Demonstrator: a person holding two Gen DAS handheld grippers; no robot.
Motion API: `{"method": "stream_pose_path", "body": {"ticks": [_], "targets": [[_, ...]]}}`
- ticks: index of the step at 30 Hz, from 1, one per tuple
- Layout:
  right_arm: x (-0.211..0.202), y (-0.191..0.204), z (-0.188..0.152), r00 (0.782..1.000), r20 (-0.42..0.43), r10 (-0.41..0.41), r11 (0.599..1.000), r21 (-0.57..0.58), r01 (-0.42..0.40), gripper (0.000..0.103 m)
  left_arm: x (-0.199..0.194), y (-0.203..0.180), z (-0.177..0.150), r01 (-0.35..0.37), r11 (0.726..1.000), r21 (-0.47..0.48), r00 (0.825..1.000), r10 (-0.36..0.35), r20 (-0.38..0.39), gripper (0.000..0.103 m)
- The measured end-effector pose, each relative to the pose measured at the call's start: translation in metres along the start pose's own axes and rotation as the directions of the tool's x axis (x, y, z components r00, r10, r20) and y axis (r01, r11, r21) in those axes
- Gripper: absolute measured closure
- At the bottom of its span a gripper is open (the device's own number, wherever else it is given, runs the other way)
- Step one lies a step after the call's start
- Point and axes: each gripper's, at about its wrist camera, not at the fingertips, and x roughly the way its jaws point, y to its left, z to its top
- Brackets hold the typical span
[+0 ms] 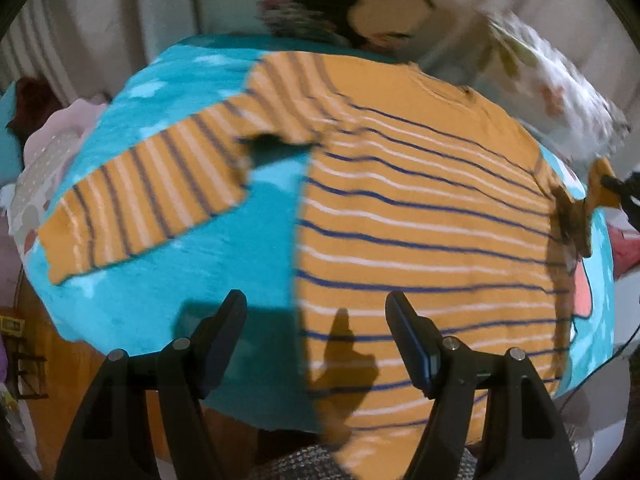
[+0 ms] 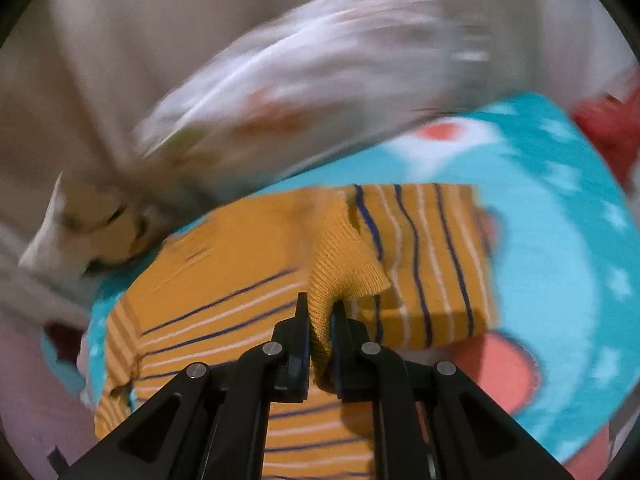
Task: Fold small clothes
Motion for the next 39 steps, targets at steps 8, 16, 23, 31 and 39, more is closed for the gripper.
{"method": "stream_pose_path", "body": {"ticks": [8,16,23,31,39], "targets": [[0.106,0.169,-0.027,0.976,-0.163,0.142,0.974,-0.153,-0.167,0.093,-0.004,0.099,0.001,-0.042,0.991,-0.124,0.999,0.043,0.002,0.032],[0.190,0.267,-0.063,0.940,-0.309,0.145,0.948,-0.229,-0.222,0.093,-0.006,0.171,-0.012,-0.085,0.965,-0.248,0.996,0.084,-0.015,0.032],[0.235,0.296,-0.077,0.927,-0.365,0.092,0.950,-0.248,-0.192,0.077,-0.005,0.202,-0.016,-0.082,0.943,-0.323,0.997,0.080,-0.020,0.032],[0.205,0.354,-0.107,0.913,-0.377,0.155,0.849,-0.422,-0.318,0.060,-0.002,0.239,-0.006,-0.063,0.907,-0.417,0.997,0.073,0.010,0.032],[0.172,0.308,-0.133,0.912,-0.381,0.149,0.874,-0.380,-0.301,0.056,0.016,0.261,-0.005,0.074,0.861,-0.504,0.997,-0.070,0.027,0.032]]}}
